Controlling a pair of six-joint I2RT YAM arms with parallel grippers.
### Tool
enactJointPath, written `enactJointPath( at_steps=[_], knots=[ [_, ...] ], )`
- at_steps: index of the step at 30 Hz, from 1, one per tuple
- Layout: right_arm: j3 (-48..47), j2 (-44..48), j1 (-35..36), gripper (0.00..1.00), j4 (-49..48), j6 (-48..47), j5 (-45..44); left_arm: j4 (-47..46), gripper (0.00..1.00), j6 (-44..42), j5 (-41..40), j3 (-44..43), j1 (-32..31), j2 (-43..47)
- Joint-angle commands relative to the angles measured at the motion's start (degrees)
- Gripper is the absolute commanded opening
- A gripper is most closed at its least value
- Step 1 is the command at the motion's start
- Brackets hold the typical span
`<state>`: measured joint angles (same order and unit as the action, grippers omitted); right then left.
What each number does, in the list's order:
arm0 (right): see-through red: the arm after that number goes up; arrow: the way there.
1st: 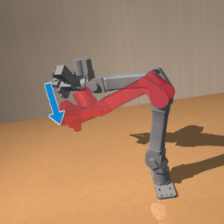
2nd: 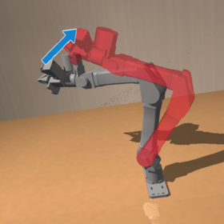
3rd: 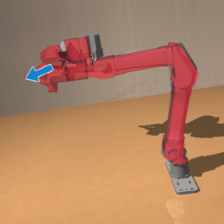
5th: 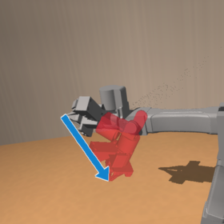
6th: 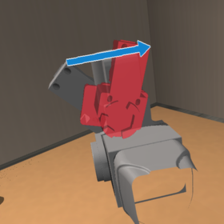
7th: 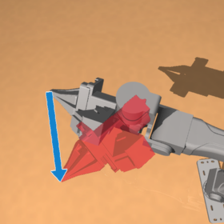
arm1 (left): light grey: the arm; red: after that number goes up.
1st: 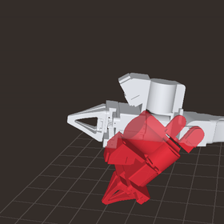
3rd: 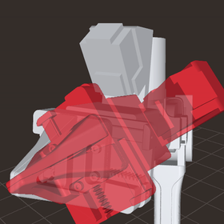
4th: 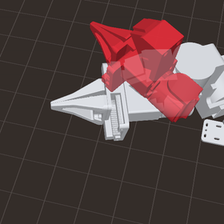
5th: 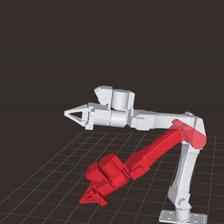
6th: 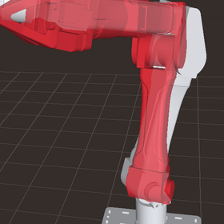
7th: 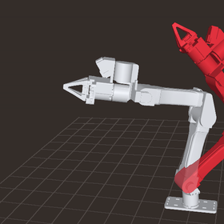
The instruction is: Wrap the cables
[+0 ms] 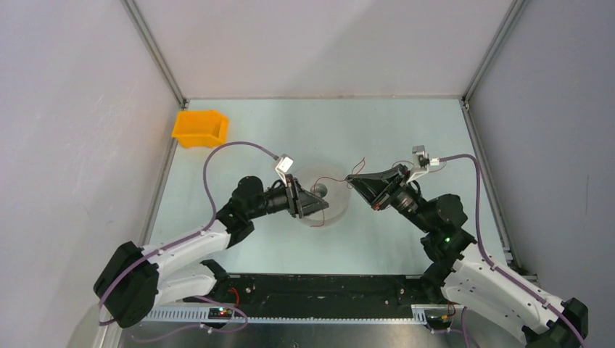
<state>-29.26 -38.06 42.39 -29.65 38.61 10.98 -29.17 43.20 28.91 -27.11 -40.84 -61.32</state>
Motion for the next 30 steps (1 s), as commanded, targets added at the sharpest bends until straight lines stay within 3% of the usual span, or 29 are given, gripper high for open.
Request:
enactJointPath(
  at_steps=[1, 8, 11, 14, 20, 26, 30],
  knots=[
    [0.05, 1.98, -0.22, 0.0, -0.96, -0.22, -0.38, -5.7, 0.39, 1.63, -0.71, -0.4, -0.71, -1.05],
    [0.51, 4.03, -1.22, 0.0, 4.31, -1.89, -3.4, -5.77, 0.02, 0.8, -2.56, 0.47, -0.69, 0.64],
    [0.52, 4.25, -2.83, 0.0, 10.05, -2.09, -4.48, -0.78, 0.0, -1.16, -7.18, 0.0, -0.66, 2.49],
    [0.49, 3.64, -4.78, 0.02, 13.96, -1.59, -2.97, 12.77, 0.0, -7.07, -13.26, -3.59, -0.88, 4.46],
    [0.51, 3.41, -6.31, 0.25, 21.4, -1.38, -1.17, 32.47, 0.0, -16.9, -31.63, -11.77, -2.92, 9.17],
    [-1.7, 3.25, -7.21, 0.46, 27.79, -3.9, 7.8, 37.02, 0.0, -25.88, -37.85, -15.34, -5.33, 10.92],
    [-7.0, 0.87, -8.21, 0.55, 34.63, -7.93, 13.91, 38.48, 0.0, -33.41, -42.13, -16.8, -10.36, 9.94]
  ],
)
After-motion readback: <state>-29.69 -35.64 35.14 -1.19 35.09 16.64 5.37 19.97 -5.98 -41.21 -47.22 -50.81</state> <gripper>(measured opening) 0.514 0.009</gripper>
